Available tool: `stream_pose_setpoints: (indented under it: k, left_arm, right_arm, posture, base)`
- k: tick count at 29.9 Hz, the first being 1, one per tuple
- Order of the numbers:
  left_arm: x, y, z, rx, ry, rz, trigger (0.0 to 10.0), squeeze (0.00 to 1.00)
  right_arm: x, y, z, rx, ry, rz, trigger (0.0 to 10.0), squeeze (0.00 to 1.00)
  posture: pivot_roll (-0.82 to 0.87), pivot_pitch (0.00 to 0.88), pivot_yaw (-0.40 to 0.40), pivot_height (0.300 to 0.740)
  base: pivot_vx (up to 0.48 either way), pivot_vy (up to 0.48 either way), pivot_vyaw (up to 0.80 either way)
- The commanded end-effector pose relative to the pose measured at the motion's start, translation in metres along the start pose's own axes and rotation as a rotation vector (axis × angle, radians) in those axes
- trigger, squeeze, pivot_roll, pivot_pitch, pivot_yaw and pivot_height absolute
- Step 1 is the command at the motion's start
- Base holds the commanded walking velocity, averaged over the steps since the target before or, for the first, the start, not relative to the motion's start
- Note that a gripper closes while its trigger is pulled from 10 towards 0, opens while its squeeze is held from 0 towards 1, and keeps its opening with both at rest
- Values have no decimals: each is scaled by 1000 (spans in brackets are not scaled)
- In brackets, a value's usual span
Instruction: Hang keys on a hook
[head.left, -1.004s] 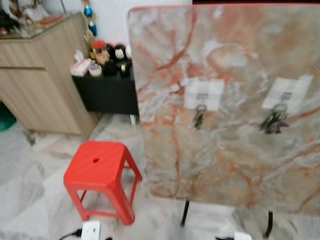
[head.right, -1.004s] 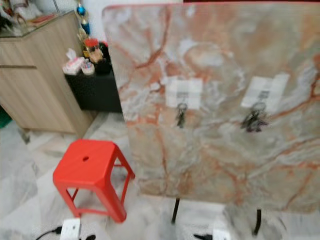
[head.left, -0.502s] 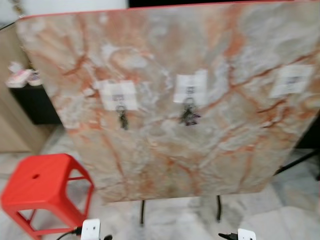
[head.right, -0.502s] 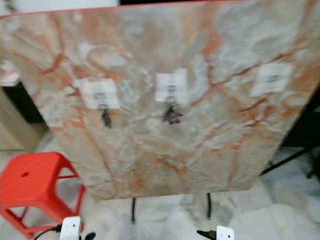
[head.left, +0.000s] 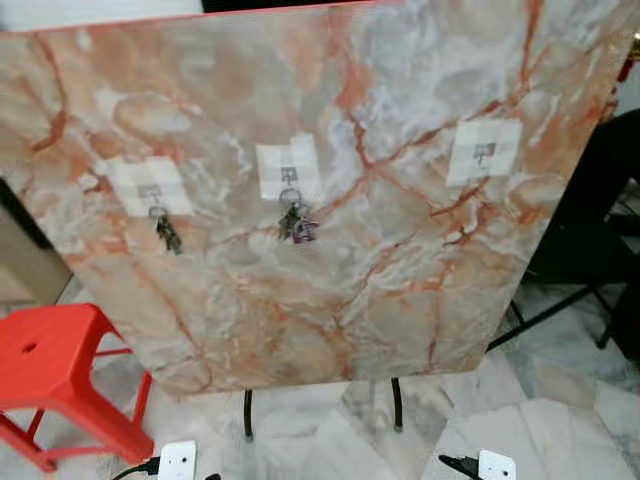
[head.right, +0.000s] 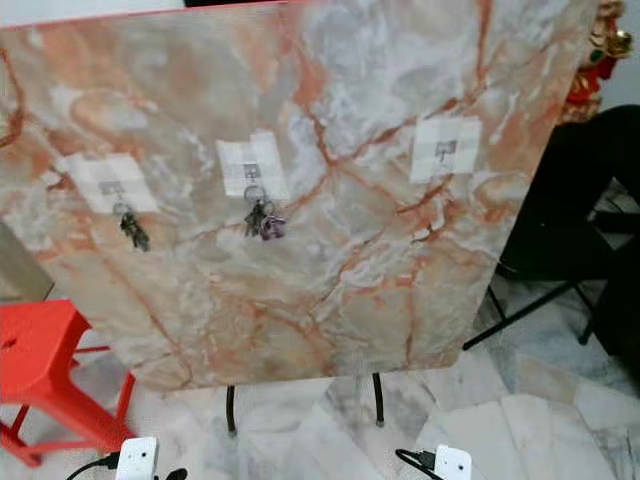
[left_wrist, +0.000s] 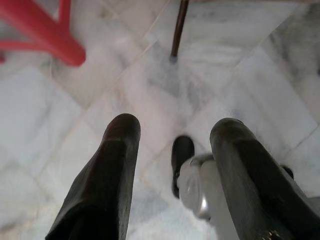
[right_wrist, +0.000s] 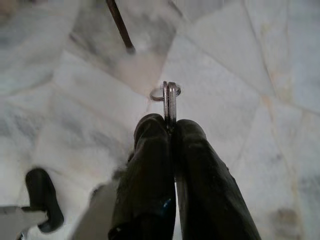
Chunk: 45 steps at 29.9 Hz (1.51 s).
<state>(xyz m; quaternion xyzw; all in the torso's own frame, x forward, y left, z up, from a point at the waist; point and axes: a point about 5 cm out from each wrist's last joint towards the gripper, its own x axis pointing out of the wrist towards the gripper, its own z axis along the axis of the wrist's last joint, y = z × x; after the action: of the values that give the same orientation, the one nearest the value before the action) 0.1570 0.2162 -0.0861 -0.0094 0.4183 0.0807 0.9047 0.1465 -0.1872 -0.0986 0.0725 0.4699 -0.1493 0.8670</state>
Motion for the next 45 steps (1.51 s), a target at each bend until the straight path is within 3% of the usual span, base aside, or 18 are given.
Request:
stream_pose_setpoints:
  k: [1, 2, 4, 7, 19, 23, 24, 29, 37, 45]
  left_arm:
    - [-1, 7, -2, -3, 14, 18, 10000, 0]
    - [-1, 7, -2, -2, 15, 18, 10000, 0]
    - [-1, 7, -3, -2, 17, 18, 10000, 0]
    - [-2, 8, -5, -1, 22, 17, 10000, 0]
    - [-2, 9, -5, 8, 31, 18, 10000, 0]
    - [-2, 10, -4, 10, 30, 19, 10000, 0]
    - [-2, 11, -4, 10, 29, 21, 10000, 0]
    - [-2, 13, -4, 10, 26, 26, 10000, 0]
    - [-3, 13, -7, 16, 32, 26, 10000, 0]
    - [-3, 14, -9, 16, 38, 30, 10000, 0]
  right_arm:
    - [-1, 2, 1, 38, -41, -2, 10000, 0]
    - [-1, 2, 2, 42, -51, -2, 10000, 0]
    - [8, 12, 75, 38, -216, -4, 10000, 0]
    - [4, 19, 133, 21, -395, -19, 10000, 0]
    - [-23, 29, 209, 35, -777, -103, 10000, 0]
    - [-31, 33, 224, 43, -854, -103, 10000, 0]
    - [-39, 37, 234, 32, -925, -99, 10000, 0]
    - [-49, 38, 234, -11, -1035, -114, 10000, 0]
    - [-51, 32, 222, 3, -1053, -156, 10000, 0]
    - [-57, 37, 231, 21, -1082, -153, 10000, 0]
  posture:
    - [48, 0, 20, 740]
    - [48, 0, 20, 740]
    - [47, 0, 20, 740]
    - [43, 0, 22, 740]
    - [37, 0, 32, 740]
    - [37, 0, 33, 740]
    - [38, 0, 31, 740]
    - [35, 0, 30, 740]
    - [28, 0, 36, 740]
    - [36, 0, 35, 740]
  base:
    - [0, 0, 0]
    - [0, 0, 0]
    - [0, 0, 0]
    - [0, 0, 0]
    - [0, 0, 0]
    - [0, 0, 0]
    - [0, 0, 0]
    - [0, 0, 0]
    - [0, 0, 0]
    - [0, 0, 0]
